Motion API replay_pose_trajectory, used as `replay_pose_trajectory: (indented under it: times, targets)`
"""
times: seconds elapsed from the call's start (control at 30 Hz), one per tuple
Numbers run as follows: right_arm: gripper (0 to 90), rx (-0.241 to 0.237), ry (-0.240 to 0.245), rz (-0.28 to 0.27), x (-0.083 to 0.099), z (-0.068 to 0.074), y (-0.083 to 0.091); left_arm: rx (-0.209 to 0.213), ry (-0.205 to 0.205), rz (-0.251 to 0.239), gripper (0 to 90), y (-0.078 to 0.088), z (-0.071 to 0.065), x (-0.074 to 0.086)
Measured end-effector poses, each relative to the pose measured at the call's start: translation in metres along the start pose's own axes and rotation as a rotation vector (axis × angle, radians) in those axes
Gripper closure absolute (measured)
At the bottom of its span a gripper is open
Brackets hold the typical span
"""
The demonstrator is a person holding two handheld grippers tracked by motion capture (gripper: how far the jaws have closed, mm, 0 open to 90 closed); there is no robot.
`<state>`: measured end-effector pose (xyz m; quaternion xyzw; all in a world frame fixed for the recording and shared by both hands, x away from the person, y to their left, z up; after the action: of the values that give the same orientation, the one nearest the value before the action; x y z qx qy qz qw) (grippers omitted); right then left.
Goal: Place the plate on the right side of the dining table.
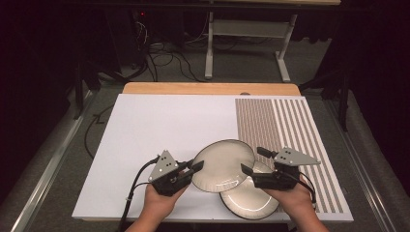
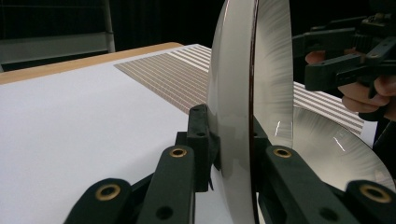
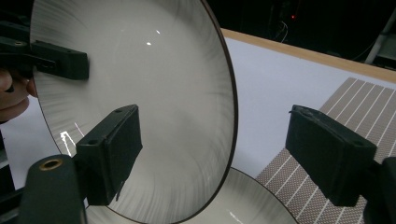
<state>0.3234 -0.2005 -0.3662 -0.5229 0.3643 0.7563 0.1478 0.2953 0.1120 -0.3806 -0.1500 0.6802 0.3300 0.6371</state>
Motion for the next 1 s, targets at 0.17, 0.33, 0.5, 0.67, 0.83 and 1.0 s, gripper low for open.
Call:
replay_pose_trajectory:
  times: [0.17,0.33,0.5,0.67,0.83,1.0]
  targets:
    - [29.8,-0.006,-0.019,0.004,0.007,-0.001,-0.003,-0.001,-0.004,0.001,79.5,0.001,0.000,0.000]
    - [43.1,-0.026,-0.045,0.017,0.012,-0.004,-0.005,-0.002,-0.010,-0.002,79.5,0.002,0.000,0.000]
    - [51.7,-0.044,-0.062,0.025,0.015,-0.004,-0.007,-0.001,-0.010,-0.003,79.5,0.002,0.001,0.001]
    - [61.2,-0.063,-0.095,0.055,0.015,-0.007,-0.010,0.001,-0.013,-0.007,79.5,0.002,0.001,0.001]
    - [68.3,-0.085,-0.111,0.076,0.016,-0.008,-0.013,0.002,-0.010,-0.007,79.5,0.002,0.001,0.001]
    - [76.8,-0.081,-0.121,0.082,0.017,-0.010,-0.014,0.004,-0.006,-0.009,79.7,0.001,0.001,0.001]
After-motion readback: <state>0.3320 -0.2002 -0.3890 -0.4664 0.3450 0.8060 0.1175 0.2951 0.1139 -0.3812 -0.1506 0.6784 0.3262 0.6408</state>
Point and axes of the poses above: each handheld gripper's, and its own axes: y roughly backward along the jaws, x roughly out of its underside, z roughly to its left, the point moved 1 cm from there along -y, roughly forward along the jaws, and after that the axes turned 9 degrees about -y, right-handed, at the moved point
